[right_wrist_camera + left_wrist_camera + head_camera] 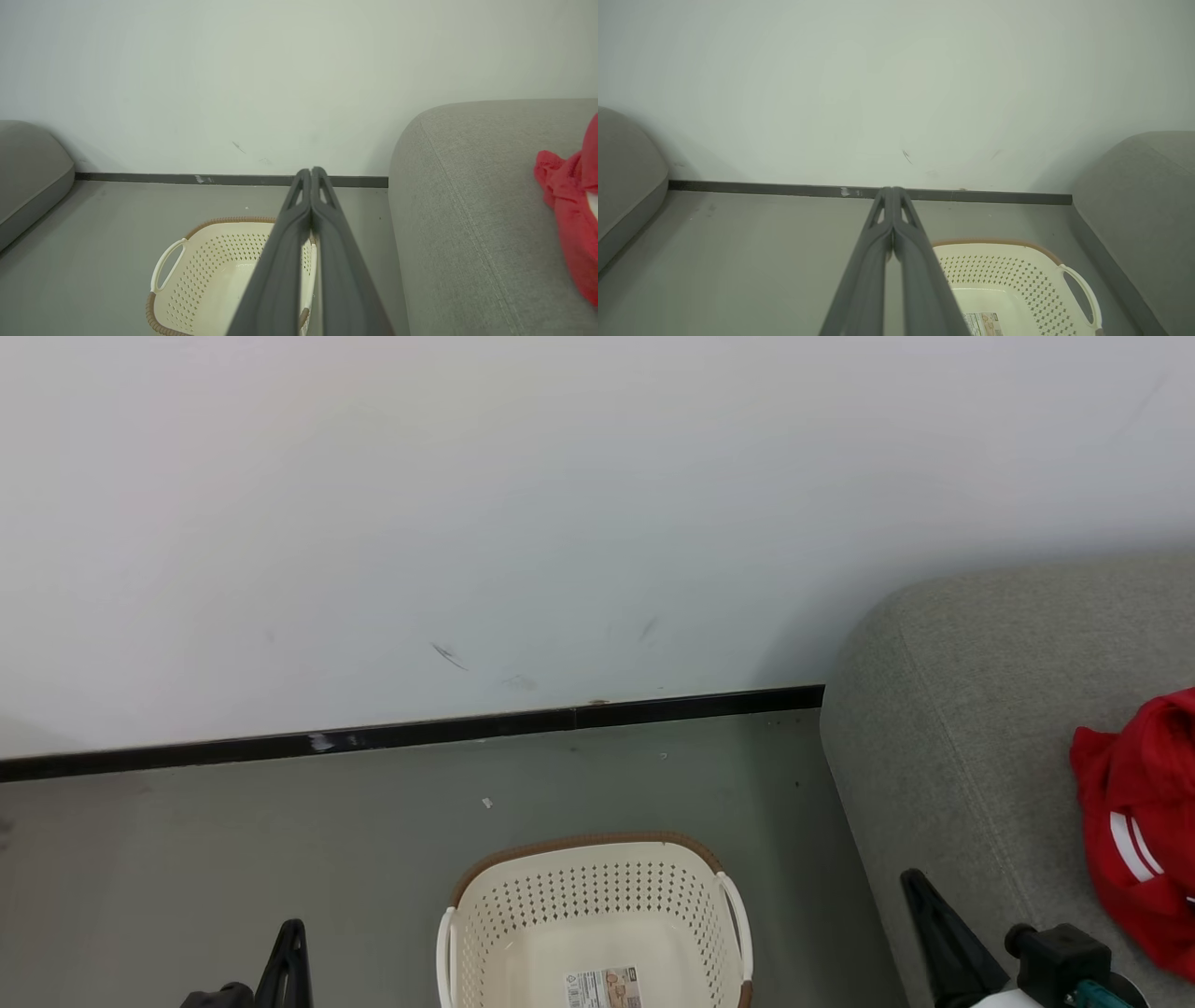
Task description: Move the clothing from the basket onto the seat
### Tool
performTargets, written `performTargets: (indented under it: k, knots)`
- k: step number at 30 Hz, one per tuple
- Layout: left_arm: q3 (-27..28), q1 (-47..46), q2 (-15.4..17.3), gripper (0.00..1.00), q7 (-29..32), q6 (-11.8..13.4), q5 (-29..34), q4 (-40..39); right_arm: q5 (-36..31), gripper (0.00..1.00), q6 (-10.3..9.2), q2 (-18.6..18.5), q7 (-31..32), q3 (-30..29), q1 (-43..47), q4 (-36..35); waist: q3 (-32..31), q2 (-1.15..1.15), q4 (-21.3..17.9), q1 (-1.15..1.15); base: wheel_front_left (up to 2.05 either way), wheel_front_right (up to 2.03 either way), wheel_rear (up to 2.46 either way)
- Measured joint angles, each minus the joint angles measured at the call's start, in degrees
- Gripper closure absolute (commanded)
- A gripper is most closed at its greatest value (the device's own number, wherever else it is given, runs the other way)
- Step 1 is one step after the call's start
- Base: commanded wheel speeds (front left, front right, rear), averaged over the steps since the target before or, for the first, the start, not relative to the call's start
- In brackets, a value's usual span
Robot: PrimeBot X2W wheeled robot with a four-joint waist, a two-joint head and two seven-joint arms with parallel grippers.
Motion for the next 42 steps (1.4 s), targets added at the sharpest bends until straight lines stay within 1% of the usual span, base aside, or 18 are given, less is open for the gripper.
performTargets:
  k: [6, 10, 18, 21, 24, 25, 30, 34, 35, 42]
  knots:
    - [0.66, 0.29, -0.45, 1.0, 1.0, -0.59, -2.55, 0.04, 2.44, 1.0, 0.0, 0.07, 0.0, 1.09, 0.8, -0.51, 0.07, 0.0, -0.01, 0.0, 0.0, 0.0, 0.0]
    - [1.44, 0.29, -0.76, 1.0, 1.54, -1.15, -5.66, -0.05, 5.54, 1.0, 0.0, 0.07, 0.0, 1.56, 1.84, -1.3, 0.17, 0.0, 0.01, 0.0, 0.0, 0.0, 0.0]
    - [2.65, 0.29, -1.11, 1.0, 3.48, -2.61, -11.77, -0.37, 14.41, 1.0, 0.0, 0.07, 0.43, 1.53, 2.02, -2.22, 0.42, 0.0, 0.27, 0.02, 0.0, 0.0, 0.0]
    - [3.19, 0.26, -1.31, 1.0, 4.05, -3.15, -13.5, -0.48, 18.34, 1.0, 0.0, 0.05, 1.07, 0.83, 1.82, -2.08, 0.48, 0.0, 0.4, 0.08, 0.0, 0.0, 0.0]
    - [3.64, 0.16, -1.47, 1.0, 4.56, -3.78, -15.61, -0.53, 21.07, 1.0, 0.0, 0.05, 1.65, 0.56, 1.74, -1.98, 0.51, 0.0, 0.52, 0.2, 0.0, 0.0, 0.0]
    - [4.04, 0.1, -1.56, 1.0, 5.06, -4.33, -16.8, -0.56, 23.05, 1.0, 0.0, 0.03, 2.09, 0.41, 1.72, -1.89, 0.5, 0.0, 0.58, 0.27, 0.0, 0.0, 0.0]
    - [4.95, -0.26, -1.83, 1.0, 6.08, -5.12, -20.08, -0.6, 27.76, 1.0, 0.0, -0.42, 3.22, -0.08, 1.49, -1.31, 0.46, 0.0, 0.72, 0.43, 0.0, 0.0, 0.0]
    - [5.59, -0.32, -2.1, 1.0, 7.02, -5.72, -22.88, -0.65, 31.73, 1.0, 0.0, -0.79, 4.02, -0.27, 1.42, -0.65, 0.44, 0.0, 0.81, 0.48, 0.0, 0.0, 0.0]
    - [5.8, -0.32, -2.22, 1.0, 7.06, -6.22, -23.51, -0.65, 32.64, 1.0, 0.0, -0.86, 4.1, -0.31, 1.35, -0.53, 0.44, 0.0, 0.84, 0.5, 0.0, 0.0, 0.0]
    - [7.03, -0.54, -2.74, 1.0, 8.58, -7.7, -28.16, -0.64, 39.5, 1.0, 0.0, -1.62, 5.49, -0.45, -0.47, 0.16, 0.51, 0.0, 0.99, 0.5, 0.0, 0.0, 0.0]
